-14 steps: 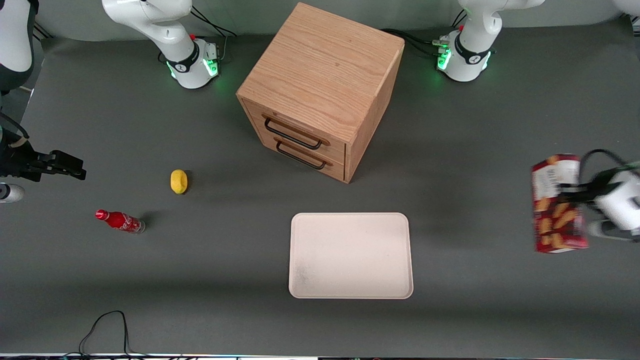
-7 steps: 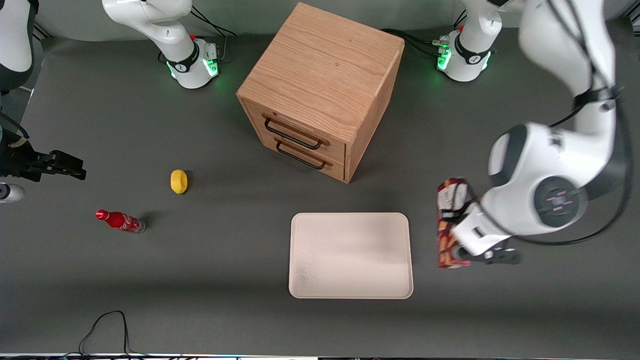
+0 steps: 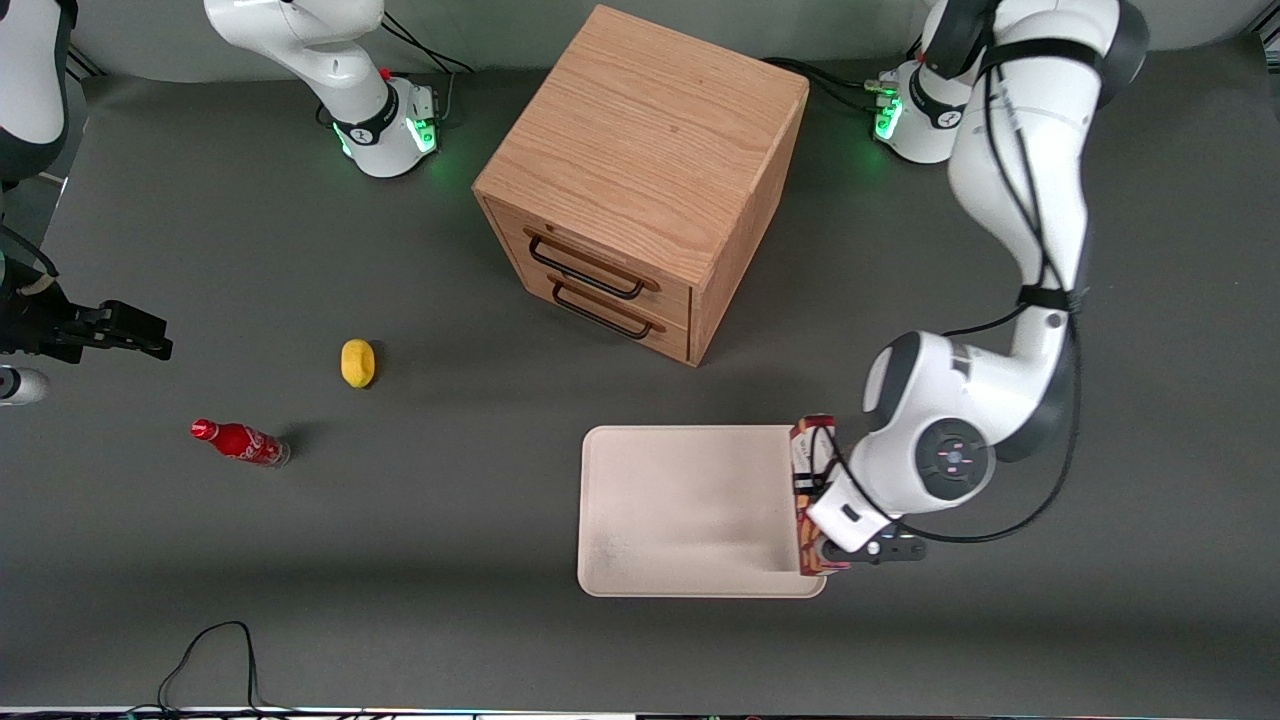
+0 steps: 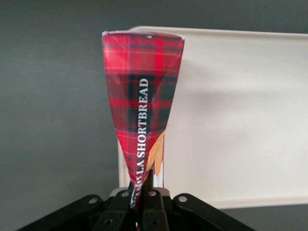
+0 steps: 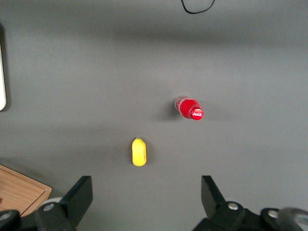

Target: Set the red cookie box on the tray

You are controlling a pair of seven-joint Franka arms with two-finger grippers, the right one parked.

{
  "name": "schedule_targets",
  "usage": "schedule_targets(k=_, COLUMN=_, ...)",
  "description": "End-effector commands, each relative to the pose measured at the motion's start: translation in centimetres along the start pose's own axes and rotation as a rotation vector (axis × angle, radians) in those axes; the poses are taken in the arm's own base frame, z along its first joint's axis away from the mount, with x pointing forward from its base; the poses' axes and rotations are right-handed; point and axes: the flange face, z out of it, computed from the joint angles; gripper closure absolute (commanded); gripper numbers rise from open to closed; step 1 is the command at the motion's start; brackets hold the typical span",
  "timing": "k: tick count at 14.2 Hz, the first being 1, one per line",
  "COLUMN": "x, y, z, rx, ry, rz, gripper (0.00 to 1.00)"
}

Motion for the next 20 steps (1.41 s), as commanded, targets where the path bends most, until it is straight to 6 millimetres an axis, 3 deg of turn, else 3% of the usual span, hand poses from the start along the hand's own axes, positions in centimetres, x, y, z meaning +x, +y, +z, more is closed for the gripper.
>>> schedule_targets(k=1, x=0.1, y=0.9, z=1.4, rx=0.001, ry=0.03, rz=-0.028, gripper=1.0)
schedule_targets(k=4, x=-0.3, y=1.1, z=2.5, rx=0.007, ry=0.025, rz=-0.024, gripper=1.0)
schedule_targets(k=5, x=-0.2, y=1.0, z=2.6, rx=0.008, ry=0.026, rz=-0.022, gripper=0.62)
schedule_targets(k=6, x=-0.4, y=0.9, z=2.5, rx=0.024, ry=0.031, rz=-0.008, gripper=0.03)
schedule_targets(k=8, x=-0.5, y=1.2, z=0.4, rx=0.046, ry=0.06, rz=0.006, gripper=0.0)
schedule_targets(k=11, x=-2.5, y=-0.6, z=-7.2, rx=0.034, ry=0.076, rz=-0.017, gripper=0.0)
schedule_targets(k=17, x=-9.6, y=-10.6, z=-22.6, rx=0.071, ry=-0.005, rz=-0.096, gripper=0.0)
schedule_targets(k=20, x=-13.8, y=-16.2, z=-27.8, rx=0.118, ry=0.011, rz=-0.067, gripper=0.0)
